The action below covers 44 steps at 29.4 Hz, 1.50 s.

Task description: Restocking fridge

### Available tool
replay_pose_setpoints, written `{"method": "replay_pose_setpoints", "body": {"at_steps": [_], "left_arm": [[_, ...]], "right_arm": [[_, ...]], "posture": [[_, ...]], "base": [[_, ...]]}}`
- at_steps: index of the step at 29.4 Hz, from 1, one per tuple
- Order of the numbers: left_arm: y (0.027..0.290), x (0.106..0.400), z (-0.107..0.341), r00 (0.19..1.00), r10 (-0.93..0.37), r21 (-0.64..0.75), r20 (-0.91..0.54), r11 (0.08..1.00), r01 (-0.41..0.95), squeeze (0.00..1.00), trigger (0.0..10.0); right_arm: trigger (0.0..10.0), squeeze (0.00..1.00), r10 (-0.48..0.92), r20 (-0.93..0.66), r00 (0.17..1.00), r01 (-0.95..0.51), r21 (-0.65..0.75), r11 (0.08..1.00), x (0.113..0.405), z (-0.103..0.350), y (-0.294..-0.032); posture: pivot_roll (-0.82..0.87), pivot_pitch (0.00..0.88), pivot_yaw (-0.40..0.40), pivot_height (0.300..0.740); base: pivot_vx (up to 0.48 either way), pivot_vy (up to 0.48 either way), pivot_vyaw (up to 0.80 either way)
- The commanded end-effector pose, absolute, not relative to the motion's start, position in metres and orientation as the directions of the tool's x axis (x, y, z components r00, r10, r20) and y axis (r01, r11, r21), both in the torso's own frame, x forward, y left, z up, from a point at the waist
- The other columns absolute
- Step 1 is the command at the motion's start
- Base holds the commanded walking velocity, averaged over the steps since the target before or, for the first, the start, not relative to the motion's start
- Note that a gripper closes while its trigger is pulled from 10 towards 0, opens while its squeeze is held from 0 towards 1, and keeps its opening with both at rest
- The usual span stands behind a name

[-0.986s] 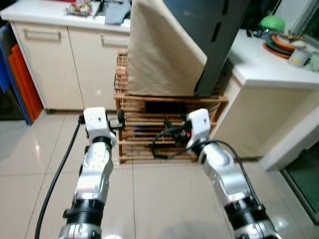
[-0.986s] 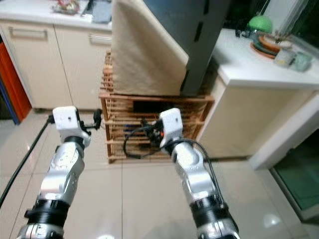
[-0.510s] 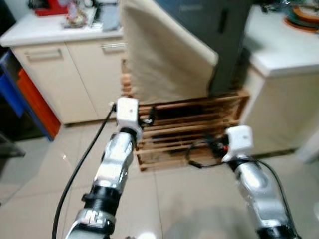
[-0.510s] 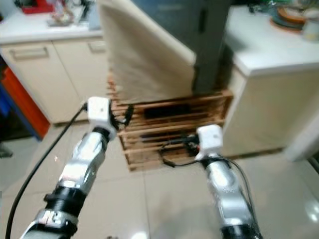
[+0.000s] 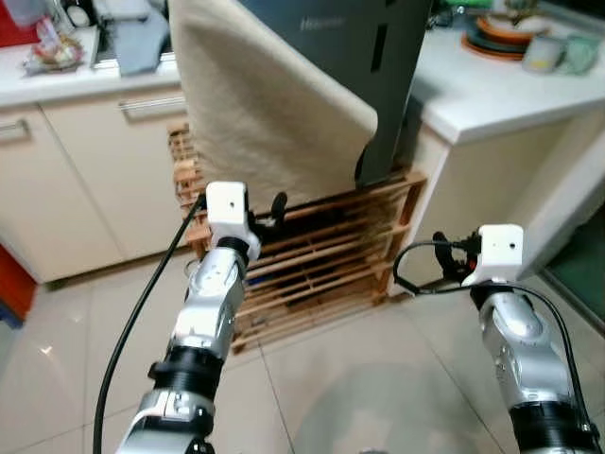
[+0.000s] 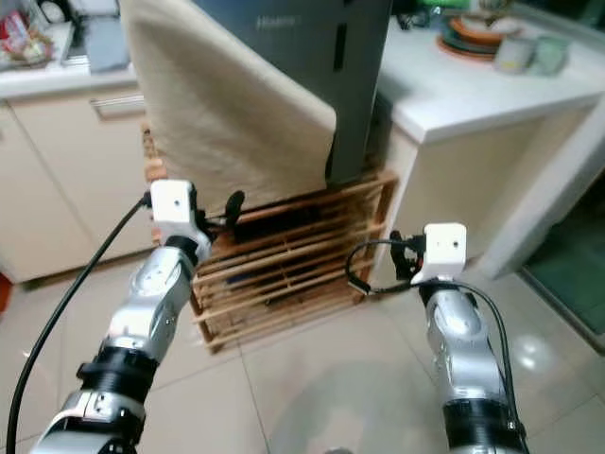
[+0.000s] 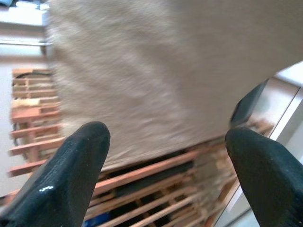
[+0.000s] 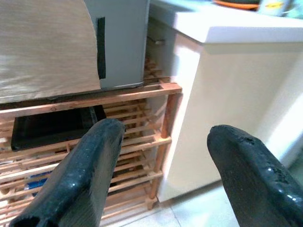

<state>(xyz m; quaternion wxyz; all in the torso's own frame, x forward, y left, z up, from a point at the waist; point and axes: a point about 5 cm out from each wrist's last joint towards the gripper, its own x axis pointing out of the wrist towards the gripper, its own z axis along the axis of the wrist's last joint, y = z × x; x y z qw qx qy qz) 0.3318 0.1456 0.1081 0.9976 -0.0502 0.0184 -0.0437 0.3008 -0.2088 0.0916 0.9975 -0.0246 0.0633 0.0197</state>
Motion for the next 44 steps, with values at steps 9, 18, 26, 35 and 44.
{"method": "replay_pose_setpoints", "body": {"at_steps": [9, 18, 26, 35, 44], "left_arm": [[0.159, 0.331, 0.109, 0.998, -0.059, -0.103, -0.022, 0.993, 0.056, 0.00, 10.0], [0.151, 0.331, 0.134, 0.985, -0.111, -0.201, 0.131, 0.970, 0.136, 0.00, 10.0], [0.156, 0.335, 0.147, 0.978, -0.119, -0.142, 0.170, 0.979, 0.144, 0.00, 10.0], [0.159, 0.329, 0.151, 0.973, -0.128, -0.131, 0.195, 0.979, 0.155, 0.00, 10.0], [0.158, 0.319, 0.165, 0.948, -0.150, -0.167, 0.281, 0.965, 0.202, 0.00, 10.0]], "right_arm": [[10.0, 0.25, 0.016, -0.154, 0.988, -0.026, -0.058, 0.998, 0.298, 0.085, -0.218], [10.0, 0.24, 0.041, -0.164, 0.986, -0.047, -0.036, 0.998, 0.296, 0.079, -0.203], [10.0, 0.24, 0.058, -0.168, 0.984, -0.060, -0.004, 0.998, 0.298, 0.076, -0.194], [10.0, 0.25, 0.079, -0.170, 0.982, -0.078, 0.008, 0.997, 0.299, 0.073, -0.186], [10.0, 0.25, 0.123, -0.154, 0.980, -0.126, -0.008, 0.992, 0.302, 0.074, -0.177]], "posture": [[-0.17, 0.000, -0.007, 0.740], [-0.17, 0.000, -0.016, 0.740], [-0.15, 0.000, -0.008, 0.740], [-0.12, 0.000, -0.005, 0.740], [-0.09, 0.000, -0.016, 0.740]], "base": [[0.000, 0.480, -0.79], [0.000, 0.477, -0.78], [0.000, 0.458, -0.78], [0.000, 0.460, -0.78], [0.000, 0.455, -0.52]]}}
